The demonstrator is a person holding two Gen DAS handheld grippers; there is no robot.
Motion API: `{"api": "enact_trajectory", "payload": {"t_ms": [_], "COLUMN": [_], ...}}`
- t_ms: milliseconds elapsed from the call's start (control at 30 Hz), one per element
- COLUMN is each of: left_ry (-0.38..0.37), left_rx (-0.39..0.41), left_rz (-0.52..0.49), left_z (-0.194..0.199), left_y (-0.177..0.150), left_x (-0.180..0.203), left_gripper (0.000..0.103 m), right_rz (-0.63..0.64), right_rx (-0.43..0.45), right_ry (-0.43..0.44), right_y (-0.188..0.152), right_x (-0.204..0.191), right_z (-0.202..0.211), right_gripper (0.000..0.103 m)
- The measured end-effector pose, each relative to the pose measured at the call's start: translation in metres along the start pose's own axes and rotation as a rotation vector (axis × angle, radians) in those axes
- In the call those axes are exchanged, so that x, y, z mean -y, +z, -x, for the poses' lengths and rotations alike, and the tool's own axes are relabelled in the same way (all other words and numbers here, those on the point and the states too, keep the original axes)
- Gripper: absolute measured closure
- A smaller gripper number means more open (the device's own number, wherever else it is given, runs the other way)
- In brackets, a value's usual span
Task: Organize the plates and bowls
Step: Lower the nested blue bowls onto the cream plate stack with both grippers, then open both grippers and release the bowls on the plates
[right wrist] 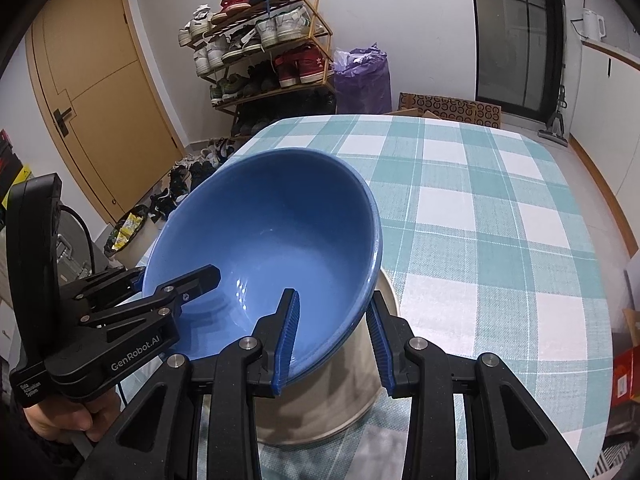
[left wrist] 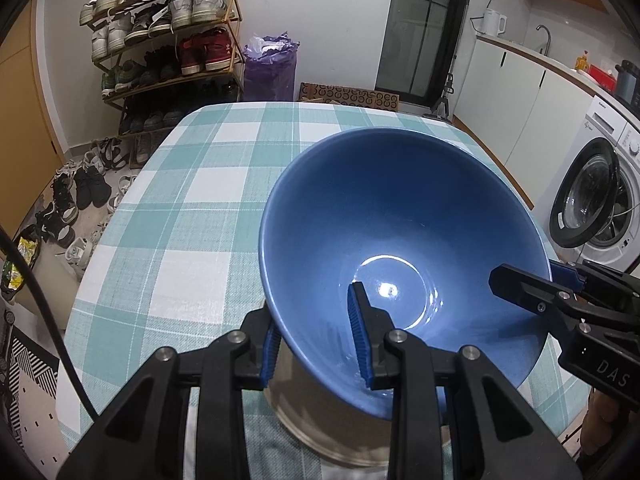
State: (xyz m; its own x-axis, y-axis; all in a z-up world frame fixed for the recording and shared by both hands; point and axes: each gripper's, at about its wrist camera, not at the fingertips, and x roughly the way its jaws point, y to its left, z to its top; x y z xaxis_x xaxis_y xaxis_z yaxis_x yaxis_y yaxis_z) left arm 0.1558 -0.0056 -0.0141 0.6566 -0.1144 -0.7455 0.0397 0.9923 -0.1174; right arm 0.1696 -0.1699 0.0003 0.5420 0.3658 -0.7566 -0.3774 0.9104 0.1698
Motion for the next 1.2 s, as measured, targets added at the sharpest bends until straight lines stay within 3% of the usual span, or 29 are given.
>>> {"api": "enact_trajectory", "payload": {"t_ms": [467,667,733,800,867,900,1000,1133,1200], "left_ry": [-0.005,-0.035,-0.04,-0.031,-0.025,-0.019,-0.028,-0.033,-0.039], "left_rx": [-0.001,0.019,0.027,0.037,0.047,0.054,0.078,0.115,0.149], "left_rz": [-0.003,-0.017,-0.022,-0.04,-0.045,-0.043,-0.057,-0.069,-0.073], "left_z": [-0.005,-0.001,0.004,0.008,0.013,0.015,0.024,0.036,0.044], "left_y": [0.006,0.004,0.003,0.003,0.002,0.001,-0.003,-0.008,-0.012], "left_x": [0.0,-0.001,-0.001,-0.002,-0.004,-0.005,-0.009,-0.011,-0.013], "left_gripper": [0.072,0.057,0.046,0.045,0.035,0.025,0.021,0.0,0.0], "right_rz": [-0.011,-0.025,-0.02,-0.014,-0.005,-0.001,0.003,0.011,0.018], "right_rx": [0.008,0.032,0.046,0.057,0.074,0.08,0.11,0.152,0.178], "right_ry": [0.004,0.021,0.015,0.02,0.016,0.013,0.026,0.027,0.04], "right_y": [0.006,0.005,0.005,0.005,0.004,0.003,0.0,-0.006,-0.01], "right_x": [0.007,0.011,0.011,0.012,0.013,0.013,0.015,0.015,0.014], "right_z": [-0.006,-0.003,0.0,0.005,0.01,0.013,0.023,0.036,0.045], "right_gripper": [0.068,0.067,0.062,0.052,0.051,0.047,0.028,0.013,0.004]}}
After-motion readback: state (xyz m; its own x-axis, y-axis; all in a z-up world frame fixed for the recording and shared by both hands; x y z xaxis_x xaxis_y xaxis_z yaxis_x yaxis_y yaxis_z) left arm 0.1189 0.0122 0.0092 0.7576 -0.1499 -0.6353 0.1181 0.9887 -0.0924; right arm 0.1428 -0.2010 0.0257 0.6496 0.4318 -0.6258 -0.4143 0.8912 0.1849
